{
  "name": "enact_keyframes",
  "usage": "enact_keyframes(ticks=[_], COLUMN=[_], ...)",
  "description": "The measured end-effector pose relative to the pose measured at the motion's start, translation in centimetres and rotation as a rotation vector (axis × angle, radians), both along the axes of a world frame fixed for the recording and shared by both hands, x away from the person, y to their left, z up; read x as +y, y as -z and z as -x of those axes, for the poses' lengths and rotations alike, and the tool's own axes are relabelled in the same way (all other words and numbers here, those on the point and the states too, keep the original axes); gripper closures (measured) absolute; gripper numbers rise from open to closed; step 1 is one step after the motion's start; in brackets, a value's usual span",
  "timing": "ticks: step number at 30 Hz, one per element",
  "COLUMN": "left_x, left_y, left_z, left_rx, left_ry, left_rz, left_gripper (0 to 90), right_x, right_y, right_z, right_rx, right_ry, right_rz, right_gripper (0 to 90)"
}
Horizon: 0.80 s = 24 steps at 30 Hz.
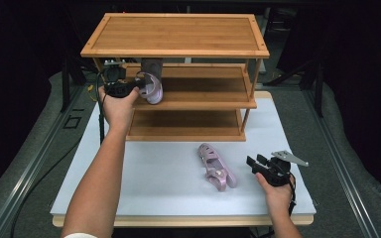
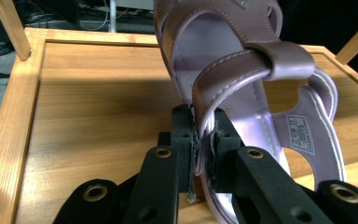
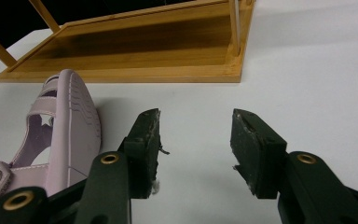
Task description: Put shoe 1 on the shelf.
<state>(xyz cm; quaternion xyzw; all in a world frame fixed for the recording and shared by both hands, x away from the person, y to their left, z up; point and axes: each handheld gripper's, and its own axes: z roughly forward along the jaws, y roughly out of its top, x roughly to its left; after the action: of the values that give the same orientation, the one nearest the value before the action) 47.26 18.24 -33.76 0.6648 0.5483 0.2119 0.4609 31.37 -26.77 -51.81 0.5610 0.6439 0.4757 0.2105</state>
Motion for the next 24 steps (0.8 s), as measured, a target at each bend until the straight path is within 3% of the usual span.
enact_keyframes(ticks=[3, 7, 12, 19, 23, 24], left_x=[-0.4, -0.4, -0.6, -0.8, -1.4, -1.8], left_y=[0.2, 0.5, 1.1, 1.4, 1.3, 1.3], left_z=[-0.5, -0.8, -1.7, -2.4, -2.6, -2.7], left_rx=[0.008, 0.006, 0.005, 0.014, 0.032, 0.035], left_ry=[-0.005, -0.009, -0.017, 0.015, 0.028, 0.013], left_rz=[-0.019, 0.015, 0.025, 0.108, 0.099, 0.120], left_gripper=[82.7, 81.9, 80.6, 81.1, 81.5, 81.4], right_x=[-0.1, -0.2, -0.3, 0.0, 0.0, -0.1], right_y=[0.0, 0.1, 0.1, 0.2, 0.2, 0.2], right_z=[0.0, -0.1, -0.1, -0.3, -0.3, -0.3], right_rx=[0.008, 0.006, 0.006, 0.003, 0.003, 0.004], right_ry=[-0.006, 0.001, 0.002, 0.000, -0.001, 0.002], right_rz=[-0.007, -0.008, -0.015, -0.017, -0.019, -0.021], right_gripper=[52.3, 52.4, 52.3, 52.3, 52.4, 52.4])
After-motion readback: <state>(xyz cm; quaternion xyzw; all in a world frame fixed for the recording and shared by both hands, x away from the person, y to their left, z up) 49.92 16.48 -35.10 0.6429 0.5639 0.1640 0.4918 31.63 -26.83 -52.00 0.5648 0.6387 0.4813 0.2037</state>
